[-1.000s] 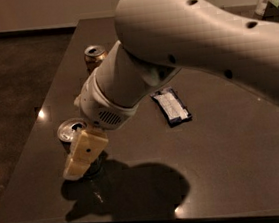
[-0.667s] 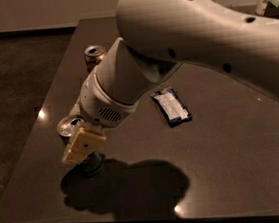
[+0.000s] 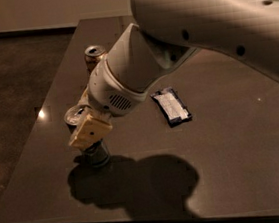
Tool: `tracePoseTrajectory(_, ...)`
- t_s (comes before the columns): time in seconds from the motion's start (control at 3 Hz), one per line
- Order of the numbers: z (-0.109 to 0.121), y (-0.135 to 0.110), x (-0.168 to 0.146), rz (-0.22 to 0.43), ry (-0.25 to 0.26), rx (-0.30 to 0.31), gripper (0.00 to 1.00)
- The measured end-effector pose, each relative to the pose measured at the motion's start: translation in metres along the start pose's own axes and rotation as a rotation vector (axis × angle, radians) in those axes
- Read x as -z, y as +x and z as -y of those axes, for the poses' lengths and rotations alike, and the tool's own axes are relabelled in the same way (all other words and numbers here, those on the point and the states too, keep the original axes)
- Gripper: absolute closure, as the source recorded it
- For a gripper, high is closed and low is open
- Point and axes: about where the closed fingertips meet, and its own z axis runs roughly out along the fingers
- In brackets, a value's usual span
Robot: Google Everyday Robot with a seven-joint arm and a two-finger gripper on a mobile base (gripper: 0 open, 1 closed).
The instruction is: Move redbull can near rxbar blueberry
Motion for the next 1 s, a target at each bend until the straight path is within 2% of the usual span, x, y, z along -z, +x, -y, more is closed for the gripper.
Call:
tracePoseTrajectory(0.33, 0.017, 0.006, 0.018, -0.001, 0.040, -0.021, 1.00)
tracePoseTrajectory(1.0, 0.070, 0.049, 0.064, -0.020, 0.156, -0.109, 1.00)
